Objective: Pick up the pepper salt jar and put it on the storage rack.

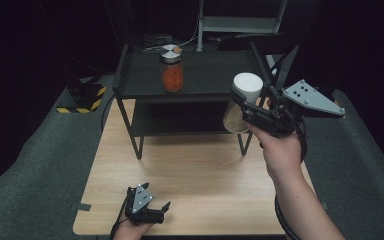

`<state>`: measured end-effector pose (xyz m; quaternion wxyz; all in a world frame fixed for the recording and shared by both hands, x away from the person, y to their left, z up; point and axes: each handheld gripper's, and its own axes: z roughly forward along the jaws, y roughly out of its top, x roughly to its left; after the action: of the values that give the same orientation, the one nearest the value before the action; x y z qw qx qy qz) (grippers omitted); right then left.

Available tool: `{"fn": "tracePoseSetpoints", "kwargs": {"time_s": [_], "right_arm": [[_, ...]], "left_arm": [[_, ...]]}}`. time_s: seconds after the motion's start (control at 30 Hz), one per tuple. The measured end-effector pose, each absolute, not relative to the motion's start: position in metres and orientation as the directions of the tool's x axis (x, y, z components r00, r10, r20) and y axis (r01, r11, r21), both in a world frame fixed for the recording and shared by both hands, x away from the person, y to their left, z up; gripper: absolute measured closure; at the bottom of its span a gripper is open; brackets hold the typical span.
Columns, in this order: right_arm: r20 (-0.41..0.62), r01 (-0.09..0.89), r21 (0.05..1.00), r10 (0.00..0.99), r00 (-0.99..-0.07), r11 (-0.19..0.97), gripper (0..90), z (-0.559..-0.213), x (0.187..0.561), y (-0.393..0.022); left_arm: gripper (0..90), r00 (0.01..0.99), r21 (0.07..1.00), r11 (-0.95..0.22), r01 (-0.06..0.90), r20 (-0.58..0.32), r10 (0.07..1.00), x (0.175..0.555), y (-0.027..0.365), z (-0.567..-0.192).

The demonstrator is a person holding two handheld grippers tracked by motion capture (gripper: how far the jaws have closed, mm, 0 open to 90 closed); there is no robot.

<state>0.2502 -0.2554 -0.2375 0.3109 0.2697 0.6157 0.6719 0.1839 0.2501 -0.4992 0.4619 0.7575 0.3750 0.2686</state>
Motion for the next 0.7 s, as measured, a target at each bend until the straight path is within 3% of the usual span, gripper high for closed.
{"fn": "tracePoseSetpoints", "kwargs": {"time_s": [0.7], "right_arm": [[-0.039, -0.118, 0.992, 0.799, -0.600, -0.040, 33.1, -0.209, 0.279, -0.227]], "left_arm": [[0.4, 0.580, 0.905, -0.282, 0.318, 0.049, 0.813, 0.184, 0.253, -0.500]]}}
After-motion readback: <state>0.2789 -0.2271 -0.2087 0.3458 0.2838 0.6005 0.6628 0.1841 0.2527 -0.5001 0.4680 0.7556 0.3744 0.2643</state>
